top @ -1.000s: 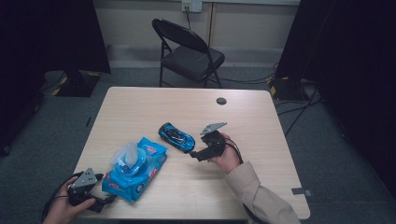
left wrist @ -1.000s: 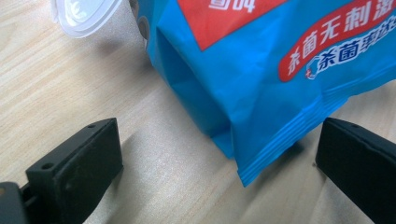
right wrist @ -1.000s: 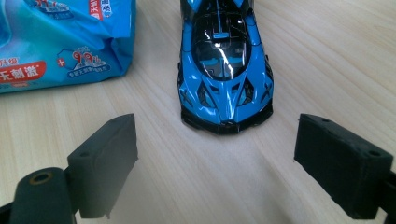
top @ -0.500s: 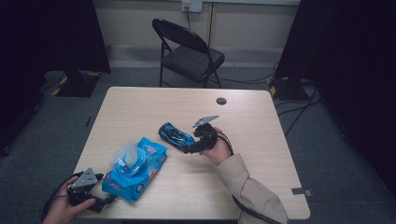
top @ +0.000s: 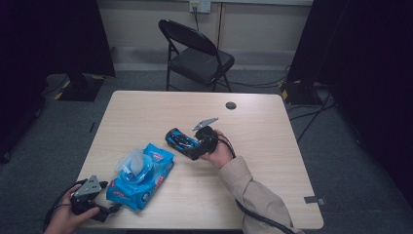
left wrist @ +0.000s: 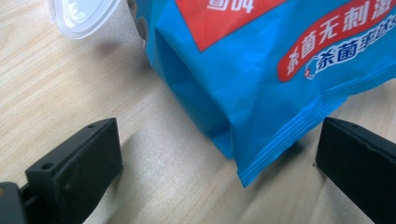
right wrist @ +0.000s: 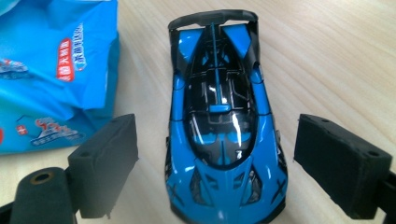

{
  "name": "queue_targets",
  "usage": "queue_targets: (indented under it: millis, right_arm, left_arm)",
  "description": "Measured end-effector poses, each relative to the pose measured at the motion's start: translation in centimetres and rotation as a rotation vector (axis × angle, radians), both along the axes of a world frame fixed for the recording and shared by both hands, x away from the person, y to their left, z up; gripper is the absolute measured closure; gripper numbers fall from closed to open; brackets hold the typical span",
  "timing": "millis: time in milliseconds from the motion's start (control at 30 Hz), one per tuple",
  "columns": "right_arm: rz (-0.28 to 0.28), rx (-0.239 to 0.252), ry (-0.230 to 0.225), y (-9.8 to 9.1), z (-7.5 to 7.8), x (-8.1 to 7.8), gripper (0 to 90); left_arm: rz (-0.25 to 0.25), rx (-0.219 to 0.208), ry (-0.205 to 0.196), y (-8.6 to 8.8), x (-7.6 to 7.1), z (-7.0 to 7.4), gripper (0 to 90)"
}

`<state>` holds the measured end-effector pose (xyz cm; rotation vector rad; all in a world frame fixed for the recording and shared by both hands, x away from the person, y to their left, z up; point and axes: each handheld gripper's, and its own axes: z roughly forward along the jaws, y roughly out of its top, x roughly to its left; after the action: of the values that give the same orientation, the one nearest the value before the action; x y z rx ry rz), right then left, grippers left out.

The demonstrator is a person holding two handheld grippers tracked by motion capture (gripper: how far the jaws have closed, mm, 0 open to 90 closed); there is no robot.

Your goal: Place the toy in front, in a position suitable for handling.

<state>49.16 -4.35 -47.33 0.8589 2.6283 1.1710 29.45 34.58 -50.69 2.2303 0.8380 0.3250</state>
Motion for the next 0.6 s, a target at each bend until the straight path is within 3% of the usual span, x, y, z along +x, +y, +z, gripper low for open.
queue_targets:
  millis: [333,600]
  right_arm:
    - [0.006,0.019,-0.009,0.8,-0.5,0.7,13.0]
    - [0.008,0.033,-0.007,1.4,-1.8,1.1,13.1]
  left_arm:
    - [0.0,-0.001,0.0,0.0,0.0,0.0,0.0]
    - [0.0,0.0,0.0,0.0,0.0,0.0,0.0]
